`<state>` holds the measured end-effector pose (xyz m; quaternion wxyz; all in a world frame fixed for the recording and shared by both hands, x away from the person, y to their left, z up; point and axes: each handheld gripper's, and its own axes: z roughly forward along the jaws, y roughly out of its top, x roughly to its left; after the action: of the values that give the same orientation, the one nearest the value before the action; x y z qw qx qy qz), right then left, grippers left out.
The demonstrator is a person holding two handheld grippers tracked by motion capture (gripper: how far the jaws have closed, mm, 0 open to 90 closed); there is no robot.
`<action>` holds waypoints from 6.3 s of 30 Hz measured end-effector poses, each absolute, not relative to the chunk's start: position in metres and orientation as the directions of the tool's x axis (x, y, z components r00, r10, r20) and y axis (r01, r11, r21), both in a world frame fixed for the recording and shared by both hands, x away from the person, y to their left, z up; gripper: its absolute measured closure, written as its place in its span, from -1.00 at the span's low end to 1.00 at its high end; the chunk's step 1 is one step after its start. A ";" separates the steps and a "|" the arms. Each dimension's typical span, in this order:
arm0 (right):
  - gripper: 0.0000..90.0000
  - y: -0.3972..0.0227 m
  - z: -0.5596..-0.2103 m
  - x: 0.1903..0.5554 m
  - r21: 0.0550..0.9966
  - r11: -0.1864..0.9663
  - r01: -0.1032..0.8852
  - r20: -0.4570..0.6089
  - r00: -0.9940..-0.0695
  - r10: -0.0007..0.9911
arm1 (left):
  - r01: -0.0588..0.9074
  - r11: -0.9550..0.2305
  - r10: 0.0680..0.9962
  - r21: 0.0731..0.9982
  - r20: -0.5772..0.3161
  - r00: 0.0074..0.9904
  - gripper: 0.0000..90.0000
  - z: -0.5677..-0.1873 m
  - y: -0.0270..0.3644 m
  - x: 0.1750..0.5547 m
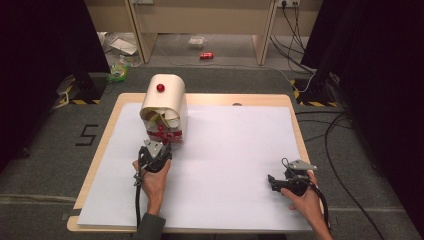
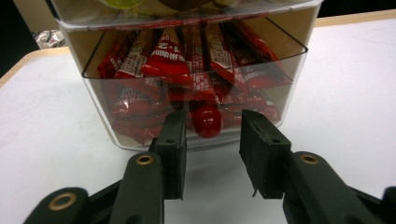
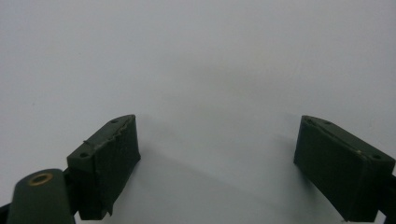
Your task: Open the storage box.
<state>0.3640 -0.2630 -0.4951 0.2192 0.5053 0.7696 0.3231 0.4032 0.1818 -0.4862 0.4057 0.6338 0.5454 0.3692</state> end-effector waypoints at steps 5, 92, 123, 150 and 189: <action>-0.68 -0.263 -0.495 0.364 0.718 0.281 0.637 -0.011 -0.394 0.919 | 0.396 -0.090 0.996 0.914 0.071 0.062 0.36 -0.486 0.176 0.407; -0.68 -0.263 -0.495 0.364 0.718 0.280 0.638 -0.010 -0.392 0.920 | 0.298 -0.052 0.988 0.953 0.006 0.153 0.33 -0.476 0.182 0.298; -0.68 -0.263 -0.495 0.364 0.718 0.279 0.637 -0.010 -0.392 0.920 | 0.318 -0.038 0.985 0.947 -0.019 0.174 -0.23 -0.440 0.196 0.332; -0.68 -0.263 -0.495 0.364 0.719 0.281 0.636 -0.011 -0.394 0.919 | 0.408 -0.098 0.972 0.908 -0.001 0.235 -0.39 -0.434 0.219 0.359; -0.68 -0.263 -0.495 0.364 0.719 0.281 0.636 -0.010 -0.395 0.919 | 0.455 -0.147 0.965 0.878 0.027 0.261 -0.10 -0.445 0.215 0.405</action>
<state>0.3641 -0.2634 -0.4951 0.2185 0.5047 0.7700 0.3235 0.4052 0.2153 -0.4452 0.3988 0.6867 0.5169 0.3196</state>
